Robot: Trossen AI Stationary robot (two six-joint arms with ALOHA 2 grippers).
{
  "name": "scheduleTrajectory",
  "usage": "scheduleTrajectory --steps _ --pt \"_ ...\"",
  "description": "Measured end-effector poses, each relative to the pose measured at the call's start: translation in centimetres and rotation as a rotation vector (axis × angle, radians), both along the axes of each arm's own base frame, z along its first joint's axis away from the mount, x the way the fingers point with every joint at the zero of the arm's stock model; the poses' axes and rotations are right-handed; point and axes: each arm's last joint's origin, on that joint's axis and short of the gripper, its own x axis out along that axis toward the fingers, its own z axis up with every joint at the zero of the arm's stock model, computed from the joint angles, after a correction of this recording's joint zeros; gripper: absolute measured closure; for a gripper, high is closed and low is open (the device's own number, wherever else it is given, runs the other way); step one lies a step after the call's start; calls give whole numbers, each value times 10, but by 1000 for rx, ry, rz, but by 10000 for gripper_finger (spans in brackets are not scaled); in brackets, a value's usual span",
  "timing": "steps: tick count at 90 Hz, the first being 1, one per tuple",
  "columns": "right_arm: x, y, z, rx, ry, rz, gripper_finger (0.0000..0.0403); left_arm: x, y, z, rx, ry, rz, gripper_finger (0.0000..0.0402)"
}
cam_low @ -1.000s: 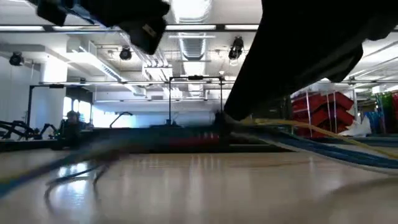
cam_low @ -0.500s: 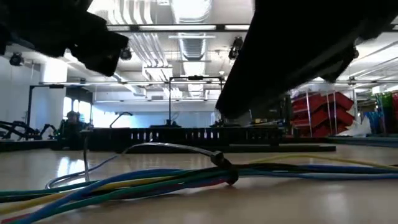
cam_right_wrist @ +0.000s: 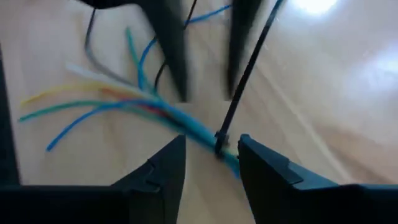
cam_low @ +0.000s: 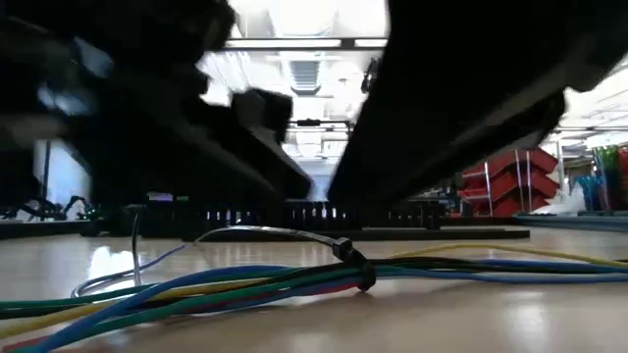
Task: Ziptie cables
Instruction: Wrap the cable wires with the black zip tie
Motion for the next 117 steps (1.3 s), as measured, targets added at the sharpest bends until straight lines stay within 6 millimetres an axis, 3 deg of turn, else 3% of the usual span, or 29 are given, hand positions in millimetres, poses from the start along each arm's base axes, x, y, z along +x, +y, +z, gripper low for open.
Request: scheduleTrajectory --steps 26,48,69,101,117 --pt "0 0 0 29 6 -12 303 20 13 -12 53 53 -31 319" --pt "6 -8 -1 31 5 -36 331 19 19 -16 21 82 -19 394" --pt "13 -19 -1 -3 27 -25 342 20 24 -17 -65 137 -12 399" --pt "19 -25 -15 7 71 -14 299 22 34 -18 -181 205 12 401" --pt "21 -28 -16 8 70 -24 334 22 35 -18 -207 218 3 401"
